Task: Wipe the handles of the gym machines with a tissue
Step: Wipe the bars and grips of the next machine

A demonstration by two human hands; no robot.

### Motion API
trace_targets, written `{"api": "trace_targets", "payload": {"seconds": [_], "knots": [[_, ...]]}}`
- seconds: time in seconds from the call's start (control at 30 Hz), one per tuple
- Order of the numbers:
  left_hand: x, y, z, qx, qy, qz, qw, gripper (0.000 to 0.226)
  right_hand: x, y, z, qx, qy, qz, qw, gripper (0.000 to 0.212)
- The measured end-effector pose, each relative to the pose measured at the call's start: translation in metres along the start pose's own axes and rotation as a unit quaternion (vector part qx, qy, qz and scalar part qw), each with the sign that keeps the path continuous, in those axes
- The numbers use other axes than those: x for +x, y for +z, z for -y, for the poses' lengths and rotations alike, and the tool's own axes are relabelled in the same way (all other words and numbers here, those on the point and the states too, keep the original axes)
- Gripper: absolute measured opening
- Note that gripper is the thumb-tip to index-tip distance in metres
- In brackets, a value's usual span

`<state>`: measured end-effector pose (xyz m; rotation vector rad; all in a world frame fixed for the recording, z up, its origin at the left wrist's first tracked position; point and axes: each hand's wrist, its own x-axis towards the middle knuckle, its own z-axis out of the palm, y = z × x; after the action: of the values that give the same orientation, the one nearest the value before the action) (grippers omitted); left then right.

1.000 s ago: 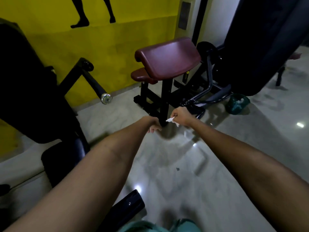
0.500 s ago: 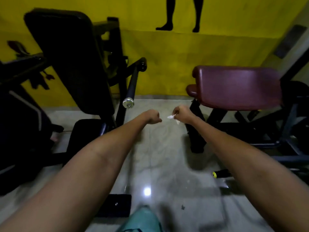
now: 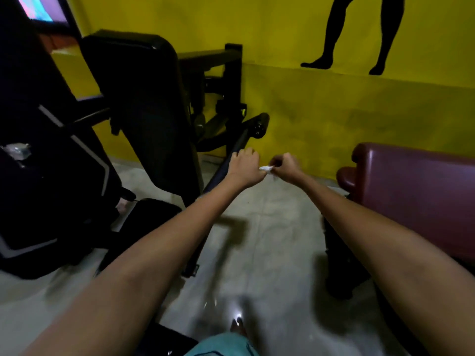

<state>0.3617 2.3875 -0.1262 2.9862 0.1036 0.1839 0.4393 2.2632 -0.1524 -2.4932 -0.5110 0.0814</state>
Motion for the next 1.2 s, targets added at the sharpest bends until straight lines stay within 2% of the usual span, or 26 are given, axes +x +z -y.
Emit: {"api": "trace_targets", "payload": {"seconds": [0.2,0.3,0.53,0.73,0.87,1.0,1.2], "knots": [[0.057,0.013,0.001,-0.072,-0.137,0.017,0.988,0.076,0.087,-0.004,-0.001,0.061,-0.001,-0.008,0.998,0.025],[0.071,0.032,0.007,-0.103,-0.190,0.016,0.976,0.080,0.124,0.003,0.001,0.082,-0.002,-0.026,0.996,0.015],[0.070,0.067,0.013,0.079,-0.167,-0.001,0.983,0.076,0.189,0.014,0.017,0.083,-0.049,-0.063,0.993,0.015],[0.073,0.084,0.018,0.163,-0.179,-0.017,0.970,0.074,0.193,0.045,0.026,0.004,-0.113,-0.001,0.994,0.021],[0.076,0.083,0.015,0.151,-0.204,-0.038,0.966,0.075,0.185,0.049,0.009,-0.030,-0.178,0.002,0.984,0.026],[0.080,0.087,0.015,0.142,-0.209,-0.059,0.966,0.072,0.210,0.050,0.006,-0.055,-0.188,0.020,0.980,0.029],[0.084,0.087,0.007,0.134,-0.253,-0.070,0.955,0.064,0.224,0.036,-0.015,-0.063,-0.312,0.083,0.944,0.030]]}}
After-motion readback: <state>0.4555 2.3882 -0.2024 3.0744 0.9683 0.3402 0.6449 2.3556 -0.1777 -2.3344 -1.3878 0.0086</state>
